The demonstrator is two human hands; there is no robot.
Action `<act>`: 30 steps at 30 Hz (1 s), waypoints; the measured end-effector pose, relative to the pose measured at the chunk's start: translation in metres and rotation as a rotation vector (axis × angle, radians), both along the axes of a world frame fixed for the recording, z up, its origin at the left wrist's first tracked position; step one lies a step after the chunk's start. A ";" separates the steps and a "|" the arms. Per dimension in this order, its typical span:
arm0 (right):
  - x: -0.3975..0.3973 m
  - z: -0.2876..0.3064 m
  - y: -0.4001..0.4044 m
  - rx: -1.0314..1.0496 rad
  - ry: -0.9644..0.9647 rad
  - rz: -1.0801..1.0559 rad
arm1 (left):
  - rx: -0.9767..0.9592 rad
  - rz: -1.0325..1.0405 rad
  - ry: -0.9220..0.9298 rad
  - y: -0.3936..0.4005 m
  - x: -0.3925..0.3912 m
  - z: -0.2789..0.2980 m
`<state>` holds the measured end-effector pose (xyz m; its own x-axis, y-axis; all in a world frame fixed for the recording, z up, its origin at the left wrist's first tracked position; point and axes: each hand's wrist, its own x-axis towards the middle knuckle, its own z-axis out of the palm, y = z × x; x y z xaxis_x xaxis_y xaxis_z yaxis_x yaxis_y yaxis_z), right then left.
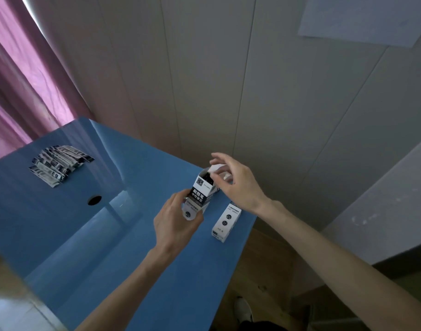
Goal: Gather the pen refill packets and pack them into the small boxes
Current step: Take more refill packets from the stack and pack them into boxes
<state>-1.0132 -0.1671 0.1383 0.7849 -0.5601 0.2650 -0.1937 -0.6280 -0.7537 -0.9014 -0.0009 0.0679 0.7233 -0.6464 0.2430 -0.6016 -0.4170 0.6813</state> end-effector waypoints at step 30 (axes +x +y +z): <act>-0.031 -0.163 0.028 0.227 0.366 -0.284 | 0.444 -0.418 -0.260 -0.054 0.054 -0.105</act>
<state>-1.0441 -0.1396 -0.0250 0.6122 -0.7761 -0.1515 -0.6091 -0.3406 -0.7162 -0.8472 -0.0553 -0.0367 0.3436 -0.9389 0.0213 -0.8954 -0.3207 0.3089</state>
